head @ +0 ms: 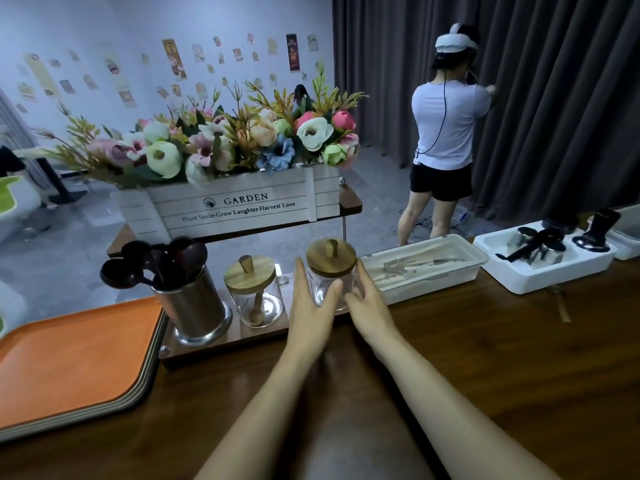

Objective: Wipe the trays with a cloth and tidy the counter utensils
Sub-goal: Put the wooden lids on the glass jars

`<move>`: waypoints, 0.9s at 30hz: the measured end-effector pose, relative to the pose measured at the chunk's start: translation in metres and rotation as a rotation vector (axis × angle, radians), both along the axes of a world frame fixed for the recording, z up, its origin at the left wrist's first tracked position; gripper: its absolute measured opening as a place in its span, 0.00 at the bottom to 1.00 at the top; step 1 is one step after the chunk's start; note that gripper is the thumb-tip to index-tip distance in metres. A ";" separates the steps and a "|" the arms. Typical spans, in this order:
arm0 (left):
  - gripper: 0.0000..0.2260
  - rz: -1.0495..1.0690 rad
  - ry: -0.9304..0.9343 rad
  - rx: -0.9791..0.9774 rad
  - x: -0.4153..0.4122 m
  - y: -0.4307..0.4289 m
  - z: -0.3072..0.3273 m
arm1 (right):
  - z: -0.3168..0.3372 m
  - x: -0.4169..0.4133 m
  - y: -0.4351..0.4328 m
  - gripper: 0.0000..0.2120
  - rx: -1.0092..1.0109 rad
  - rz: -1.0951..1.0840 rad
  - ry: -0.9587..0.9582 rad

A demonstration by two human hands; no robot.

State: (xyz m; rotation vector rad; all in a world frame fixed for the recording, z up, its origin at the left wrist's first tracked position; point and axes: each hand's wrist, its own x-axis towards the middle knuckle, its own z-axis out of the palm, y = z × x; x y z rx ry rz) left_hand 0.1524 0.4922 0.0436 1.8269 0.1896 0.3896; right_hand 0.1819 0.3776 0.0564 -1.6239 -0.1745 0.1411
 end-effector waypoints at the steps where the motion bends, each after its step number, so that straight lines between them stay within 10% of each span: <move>1: 0.40 -0.020 0.010 -0.007 0.002 0.000 0.002 | 0.000 0.002 0.001 0.31 -0.010 0.008 0.001; 27: 0.40 0.094 -0.032 -0.053 -0.098 -0.241 -0.049 | -0.036 -0.076 -0.262 0.35 -0.093 0.191 -0.075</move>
